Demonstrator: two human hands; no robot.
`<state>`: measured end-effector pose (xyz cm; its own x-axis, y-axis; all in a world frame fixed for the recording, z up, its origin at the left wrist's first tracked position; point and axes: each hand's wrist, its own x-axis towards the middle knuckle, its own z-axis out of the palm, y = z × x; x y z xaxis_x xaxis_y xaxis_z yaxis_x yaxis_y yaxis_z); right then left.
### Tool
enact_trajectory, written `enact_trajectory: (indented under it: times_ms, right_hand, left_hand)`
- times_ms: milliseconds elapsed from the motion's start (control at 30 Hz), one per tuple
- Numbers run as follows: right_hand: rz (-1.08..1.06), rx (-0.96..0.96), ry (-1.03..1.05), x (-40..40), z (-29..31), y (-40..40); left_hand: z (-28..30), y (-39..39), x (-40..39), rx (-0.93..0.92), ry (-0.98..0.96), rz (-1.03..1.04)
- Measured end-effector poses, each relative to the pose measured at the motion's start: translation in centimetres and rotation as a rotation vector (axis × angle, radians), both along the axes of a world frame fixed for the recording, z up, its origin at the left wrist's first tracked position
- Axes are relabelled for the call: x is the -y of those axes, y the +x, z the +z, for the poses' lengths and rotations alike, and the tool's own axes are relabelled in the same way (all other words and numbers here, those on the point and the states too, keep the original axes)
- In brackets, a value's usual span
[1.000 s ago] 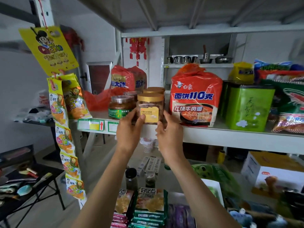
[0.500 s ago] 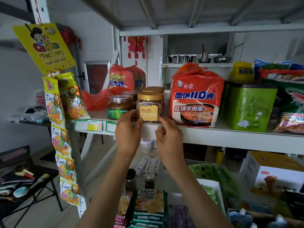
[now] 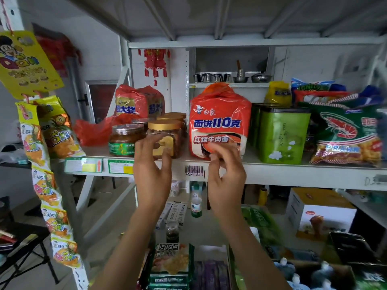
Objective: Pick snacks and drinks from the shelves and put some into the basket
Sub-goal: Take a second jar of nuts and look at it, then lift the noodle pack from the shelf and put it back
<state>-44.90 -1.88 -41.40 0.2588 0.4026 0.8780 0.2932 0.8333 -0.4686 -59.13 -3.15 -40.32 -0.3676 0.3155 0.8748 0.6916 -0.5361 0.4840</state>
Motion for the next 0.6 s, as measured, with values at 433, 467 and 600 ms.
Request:
enact_trajectory:
  times_ms: [433, 467, 600]
  right_hand:
    - [-0.268, 0.328, -0.475, -4.5, 3.0, 5.1]
    - [-0.261, 0.336, -0.493, -4.7, 3.1, 5.3]
    - [-0.222, 0.366, -0.478, -4.5, 2.9, 5.7]
  left_hand:
    - [3.6, 7.6, -4.8, 0.076, -0.360, -0.146]
    - [3.6, 7.8, -4.9, 0.096, -0.375, -0.154]
    - [3.0, 7.8, -4.7, 0.108, -0.374, -0.173]
